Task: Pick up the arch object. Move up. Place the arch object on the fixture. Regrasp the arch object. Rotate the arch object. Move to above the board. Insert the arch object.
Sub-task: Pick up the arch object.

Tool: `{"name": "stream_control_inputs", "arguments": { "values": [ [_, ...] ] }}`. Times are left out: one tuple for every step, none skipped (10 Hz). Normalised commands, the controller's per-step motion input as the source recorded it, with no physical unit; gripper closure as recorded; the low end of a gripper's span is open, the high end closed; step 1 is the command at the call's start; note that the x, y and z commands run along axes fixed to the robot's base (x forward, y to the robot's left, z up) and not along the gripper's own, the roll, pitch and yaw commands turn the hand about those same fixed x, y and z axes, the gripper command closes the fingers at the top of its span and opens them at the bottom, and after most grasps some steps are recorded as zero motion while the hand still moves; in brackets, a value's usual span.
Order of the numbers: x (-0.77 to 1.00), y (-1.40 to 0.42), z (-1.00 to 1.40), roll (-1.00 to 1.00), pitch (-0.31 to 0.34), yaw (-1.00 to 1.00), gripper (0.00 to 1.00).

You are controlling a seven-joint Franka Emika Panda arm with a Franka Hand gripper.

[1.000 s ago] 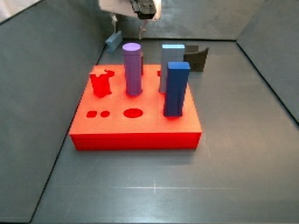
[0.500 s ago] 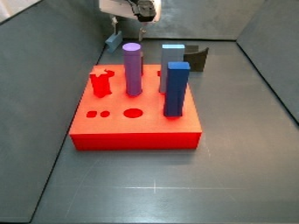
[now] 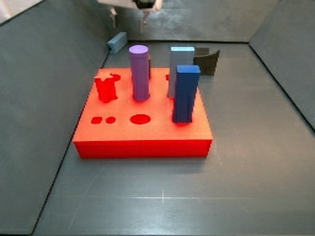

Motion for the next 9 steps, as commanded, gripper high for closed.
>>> {"name": "stream_control_inputs", "arguments": {
  "values": [
    [-0.37, 0.27, -0.31, 0.00, -0.009, 0.00, 0.00],
    [-0.12, 0.25, -0.45, -0.03, 0.000, -0.01, 0.00],
    [0.00, 0.19, -0.52, -0.14, 0.000, -0.06, 0.00],
    [0.09, 0.08, -0.49, -0.18, 0.000, -0.07, 0.00],
    [0.25, 0.00, -0.48, -0.22, 0.000, -0.12, 0.00],
    [0.31, 0.01, -0.46, -0.25, 0.000, -0.15, 0.00],
    [0.27, 0.05, -0.49, -0.24, 0.000, -0.15, 0.00],
    [0.06, 0.13, -0.42, -0.19, 0.000, -0.10, 0.00],
    [0.00, 0.11, -0.21, -0.25, -0.026, -0.15, 0.00]
  ]
}}
